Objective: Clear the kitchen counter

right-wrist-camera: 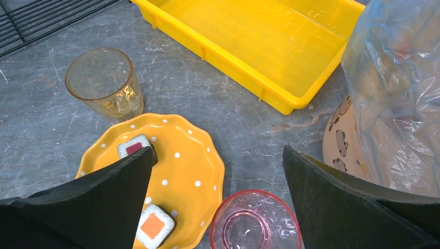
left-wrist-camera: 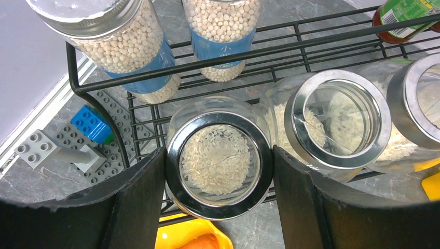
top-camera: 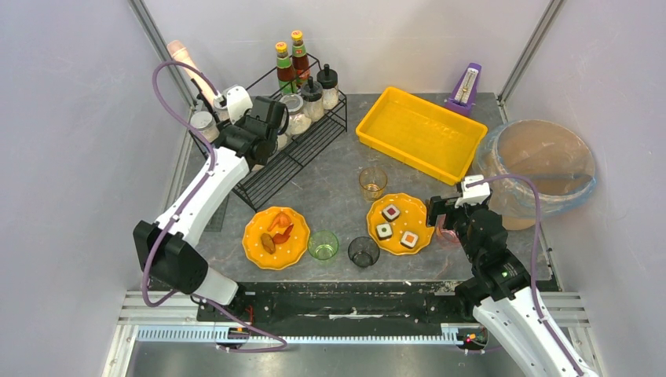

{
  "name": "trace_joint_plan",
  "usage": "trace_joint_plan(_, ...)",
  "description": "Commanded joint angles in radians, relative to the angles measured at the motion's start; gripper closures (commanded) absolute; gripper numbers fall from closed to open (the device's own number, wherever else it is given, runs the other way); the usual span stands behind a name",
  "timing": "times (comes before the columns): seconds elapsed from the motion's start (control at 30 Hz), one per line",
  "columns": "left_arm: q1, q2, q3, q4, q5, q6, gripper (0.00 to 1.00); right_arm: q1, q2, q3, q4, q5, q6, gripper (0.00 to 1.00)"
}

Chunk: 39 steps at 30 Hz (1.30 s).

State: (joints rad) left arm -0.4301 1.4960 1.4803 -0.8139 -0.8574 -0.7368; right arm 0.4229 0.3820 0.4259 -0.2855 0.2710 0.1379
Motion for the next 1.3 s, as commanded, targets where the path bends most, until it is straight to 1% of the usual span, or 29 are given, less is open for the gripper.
trace_joint_plan(0.0, -0.008, -0.053, -0.009, 0.070, 0.078, -0.001, 0.47, 0.002, 0.001, -0.004, 0.051, 0.014, 0.005, 0.02)
trace_joint_plan(0.1, -0.007, -0.062, -0.006, 0.071, 0.083, 0.000, 0.40, 0.002, 0.001, -0.009, 0.054, 0.010, 0.007, 0.02)
trace_joint_plan(0.17, -0.007, -0.066, -0.005, 0.070, 0.077, 0.004, 0.38, 0.001, -0.001, -0.009, 0.054, 0.007, 0.009, 0.02)
trace_joint_plan(0.2, -0.007, -0.071, -0.006, 0.068, 0.075, 0.007, 0.31, 0.002, -0.003, -0.008, 0.054, 0.005, 0.010, 0.02)
trace_joint_plan(0.3, -0.007, -0.080, -0.012, 0.069, 0.059, 0.015, 0.29, 0.001, -0.012, -0.008, 0.053, 0.005, 0.013, 0.02)
trace_joint_plan(0.33, -0.007, -0.081, -0.012, 0.068, 0.057, 0.019, 0.24, 0.002, -0.014, -0.008, 0.053, 0.005, 0.015, 0.02)
trace_joint_plan(0.37, -0.007, -0.081, -0.012, 0.069, 0.055, 0.022, 0.22, 0.001, -0.014, -0.008, 0.051, 0.005, 0.015, 0.02)
trace_joint_plan(0.67, -0.007, -0.084, -0.007, 0.070, 0.066, 0.023, 0.18, 0.001, -0.018, 0.011, 0.027, 0.000, 0.016, 0.02)
trace_joint_plan(0.9, -0.007, -0.156, -0.025, 0.102, 0.091, 0.068, 0.17, 0.001, -0.027, 0.024, 0.012, 0.001, 0.026, 0.02)
trace_joint_plan(0.97, -0.007, -0.195, -0.039, 0.127, 0.122, 0.105, 0.17, 0.002, -0.025, 0.028, 0.009, -0.003, 0.027, 0.02)
trace_joint_plan(1.03, -0.007, -0.242, -0.070, 0.174, 0.197, 0.196, 0.16, 0.001, -0.018, 0.034, 0.009, -0.008, 0.031, 0.02)
trace_joint_plan(1.2, -0.007, -0.413, -0.216, 0.337, 0.346, 0.364, 0.16, 0.002, 0.025, 0.069, 0.006, -0.031, 0.036, 0.02)
trace_joint_plan(1.27, -0.007, -0.478, -0.260, 0.375, 0.387, 0.410, 0.16, 0.002, 0.053, 0.096, -0.001, -0.040, 0.040, 0.02)
